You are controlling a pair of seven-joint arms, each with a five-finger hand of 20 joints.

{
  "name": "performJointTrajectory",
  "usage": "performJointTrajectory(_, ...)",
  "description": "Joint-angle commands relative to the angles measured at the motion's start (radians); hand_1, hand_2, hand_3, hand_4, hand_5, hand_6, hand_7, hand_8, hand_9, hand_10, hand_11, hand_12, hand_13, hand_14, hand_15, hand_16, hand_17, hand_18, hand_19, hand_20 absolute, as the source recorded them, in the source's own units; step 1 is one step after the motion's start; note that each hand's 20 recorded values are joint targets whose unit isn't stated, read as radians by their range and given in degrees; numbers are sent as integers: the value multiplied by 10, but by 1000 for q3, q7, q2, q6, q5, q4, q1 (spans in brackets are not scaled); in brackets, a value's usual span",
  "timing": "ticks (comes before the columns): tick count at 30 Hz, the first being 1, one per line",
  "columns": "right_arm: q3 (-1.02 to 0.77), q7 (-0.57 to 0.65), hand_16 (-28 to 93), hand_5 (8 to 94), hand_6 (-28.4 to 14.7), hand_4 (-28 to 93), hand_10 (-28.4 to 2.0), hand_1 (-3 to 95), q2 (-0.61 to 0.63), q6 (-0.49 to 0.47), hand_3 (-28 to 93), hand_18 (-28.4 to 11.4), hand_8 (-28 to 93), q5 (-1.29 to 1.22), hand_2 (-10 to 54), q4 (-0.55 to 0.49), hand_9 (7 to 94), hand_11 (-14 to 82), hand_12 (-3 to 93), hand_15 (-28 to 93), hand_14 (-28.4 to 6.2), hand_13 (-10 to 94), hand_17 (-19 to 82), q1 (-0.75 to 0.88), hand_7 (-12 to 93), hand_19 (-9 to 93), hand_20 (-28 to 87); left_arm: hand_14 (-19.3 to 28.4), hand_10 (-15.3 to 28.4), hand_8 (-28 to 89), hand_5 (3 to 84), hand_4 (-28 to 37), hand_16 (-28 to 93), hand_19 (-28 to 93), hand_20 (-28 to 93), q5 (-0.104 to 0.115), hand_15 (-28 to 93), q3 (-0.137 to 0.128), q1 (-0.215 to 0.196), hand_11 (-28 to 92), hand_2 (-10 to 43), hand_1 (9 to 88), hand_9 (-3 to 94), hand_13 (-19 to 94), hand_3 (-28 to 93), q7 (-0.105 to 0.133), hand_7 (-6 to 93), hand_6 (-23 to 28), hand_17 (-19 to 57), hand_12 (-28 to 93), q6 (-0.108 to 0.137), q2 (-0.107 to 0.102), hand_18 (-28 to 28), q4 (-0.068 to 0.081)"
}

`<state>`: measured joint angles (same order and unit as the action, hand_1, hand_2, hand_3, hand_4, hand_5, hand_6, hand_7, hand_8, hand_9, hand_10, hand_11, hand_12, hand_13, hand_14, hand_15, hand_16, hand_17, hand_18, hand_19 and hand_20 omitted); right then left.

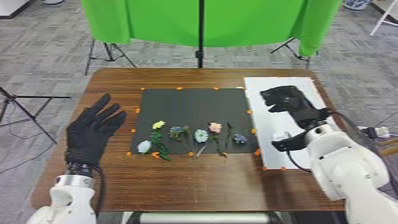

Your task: Arrange flowers

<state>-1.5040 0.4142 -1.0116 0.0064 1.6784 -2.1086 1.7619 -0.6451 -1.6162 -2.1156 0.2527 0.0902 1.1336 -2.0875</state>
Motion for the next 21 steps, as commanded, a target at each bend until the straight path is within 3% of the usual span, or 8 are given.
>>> performJointTrajectory(1, -8, -112, 95, 497, 8, -283, -163, 195, -53, 187, 767, -229, -127, -832, 73, 39, 517, 125, 115, 317, -209, 399, 64, 47, 129, 560, 243, 262, 183, -91, 400, -281, -63, 497, 194, -18, 467, 17, 17, 196, 64, 213, 347, 255, 790, -17, 109, 73, -80, 115, 6, 6, 284, 15)
performJointTrajectory(5, -13, -143, 115, 470, 17, -283, -150, 190, -58, 165, 767, -234, -124, -878, 69, 58, 498, 107, 118, 277, -206, 383, 52, 60, 122, 547, 230, 261, 181, -91, 396, -282, -59, 499, 191, -14, 464, 23, -1, 195, 63, 213, 346, 254, 792, -1, 110, 71, -81, 117, 16, 3, 284, 5)
performJointTrajectory(11, -28, -232, 131, 429, 30, -283, -144, 189, -68, 127, 749, -257, -122, -947, 64, 82, 473, 102, 123, 277, -204, 380, 68, 108, 121, 545, 229, 260, 170, -98, 356, -282, -56, 500, 186, -26, 461, 29, -13, 183, 62, 212, 327, 255, 795, -23, 110, 37, -81, 115, -3, 22, 284, 1)
performJointTrajectory(16, -45, -230, 133, 415, 40, -283, -137, 191, -65, 118, 746, -267, -124, -919, 60, 77, 458, 93, 123, 254, -202, 364, 70, 123, 126, 529, 220, 260, 169, -102, 350, -283, -54, 503, 184, -29, 461, 29, -15, 180, 63, 213, 326, 253, 792, -19, 115, 33, -81, 117, -3, 20, 284, -3)
performJointTrajectory(21, -64, -244, 165, 410, 40, -283, -128, 191, -69, 98, 746, -283, -126, -896, 58, 73, 439, 74, 122, 153, -205, 316, 91, 142, 122, 488, 174, 260, 170, -103, 348, -283, -53, 505, 185, -29, 460, 31, -17, 180, 71, 202, 324, 246, 776, -21, 115, 33, -81, 119, -2, 21, 284, -2)
